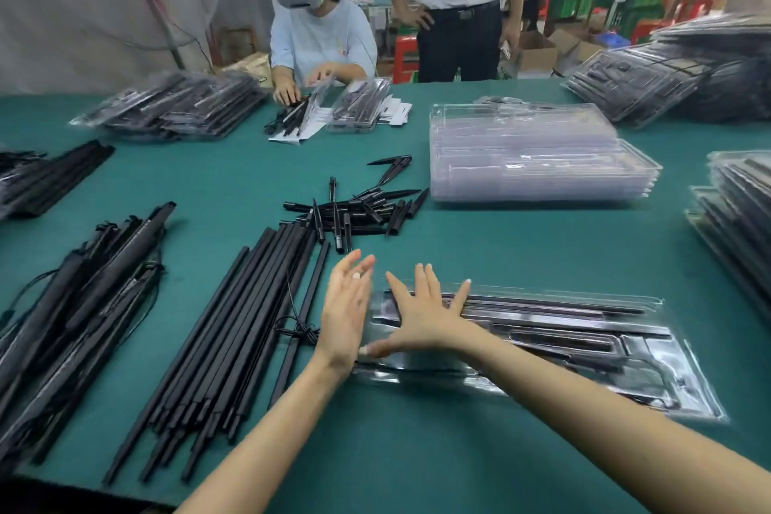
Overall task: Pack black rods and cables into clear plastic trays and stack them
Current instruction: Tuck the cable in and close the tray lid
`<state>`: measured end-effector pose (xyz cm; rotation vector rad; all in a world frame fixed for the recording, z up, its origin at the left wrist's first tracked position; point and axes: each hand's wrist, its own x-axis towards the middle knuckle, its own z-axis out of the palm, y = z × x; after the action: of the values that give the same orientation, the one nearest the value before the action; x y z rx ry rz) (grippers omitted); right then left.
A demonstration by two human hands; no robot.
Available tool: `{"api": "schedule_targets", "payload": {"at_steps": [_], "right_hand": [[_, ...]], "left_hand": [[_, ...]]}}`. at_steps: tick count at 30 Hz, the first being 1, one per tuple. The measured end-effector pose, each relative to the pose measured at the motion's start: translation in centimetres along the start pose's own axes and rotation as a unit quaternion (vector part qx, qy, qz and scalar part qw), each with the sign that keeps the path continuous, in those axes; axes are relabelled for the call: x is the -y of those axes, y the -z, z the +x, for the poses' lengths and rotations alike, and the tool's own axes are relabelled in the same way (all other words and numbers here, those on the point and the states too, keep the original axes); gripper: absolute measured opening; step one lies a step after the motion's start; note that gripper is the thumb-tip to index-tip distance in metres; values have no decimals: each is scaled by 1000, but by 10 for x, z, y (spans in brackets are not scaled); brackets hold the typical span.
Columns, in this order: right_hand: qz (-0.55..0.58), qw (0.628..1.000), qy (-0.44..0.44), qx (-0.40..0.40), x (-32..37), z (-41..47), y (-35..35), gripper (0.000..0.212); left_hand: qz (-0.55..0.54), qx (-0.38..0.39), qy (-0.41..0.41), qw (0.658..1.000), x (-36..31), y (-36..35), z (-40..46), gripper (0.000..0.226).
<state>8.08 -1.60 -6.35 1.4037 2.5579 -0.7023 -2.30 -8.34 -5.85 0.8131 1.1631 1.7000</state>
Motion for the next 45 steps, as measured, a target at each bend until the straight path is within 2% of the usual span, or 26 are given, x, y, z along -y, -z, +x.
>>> {"api": "schedule_targets", "payload": {"at_steps": [2, 5, 13, 17, 19, 22, 26, 28, 32, 37, 40, 42, 45], "right_hand": [[14, 999, -24, 15, 2, 3, 1, 127], [35, 999, -33, 19, 4, 3, 5, 125], [37, 998, -39, 22, 9, -2, 13, 117], [36, 998, -39, 21, 10, -1, 12, 117], [41, 998, -39, 23, 9, 0, 11, 117], [44, 998, -36, 22, 8, -2, 10, 116], [24, 998, -33, 43, 9, -3, 15, 117], [0, 998, -36, 59, 14, -1, 21, 120], [-28, 995, -41, 82, 24, 2, 28, 127], [-13, 997, -20, 71, 11, -1, 22, 121], [-2, 997, -14, 74, 5, -1, 21, 117], [-3, 997, -14, 79, 5, -1, 22, 117], [-3, 996, -12, 88, 5, 0, 24, 118]], "left_hand": [[-23, -24, -19, 999, -1, 0, -1, 31], [5, -44, -28, 999, 3, 4, -1, 26], [112, -36, -26, 993, 12, 11, 4, 26], [111, -31, -3, 993, 6, 9, 9, 25], [157, -19, -10, 987, -3, 9, 11, 24], [324, -9, -55, 944, -18, 16, 10, 25], [555, 58, -73, 827, -21, 41, -9, 37], [601, 89, -44, 793, -14, 51, -22, 40], [575, 101, -31, 811, -11, 61, -32, 32], [569, 119, -88, 809, -17, 74, -42, 12], [581, 146, -131, 790, -19, 82, -51, 5], [582, 153, -146, 786, -20, 85, -55, 8], [611, 161, -179, 754, -23, 85, -54, 16]]}}
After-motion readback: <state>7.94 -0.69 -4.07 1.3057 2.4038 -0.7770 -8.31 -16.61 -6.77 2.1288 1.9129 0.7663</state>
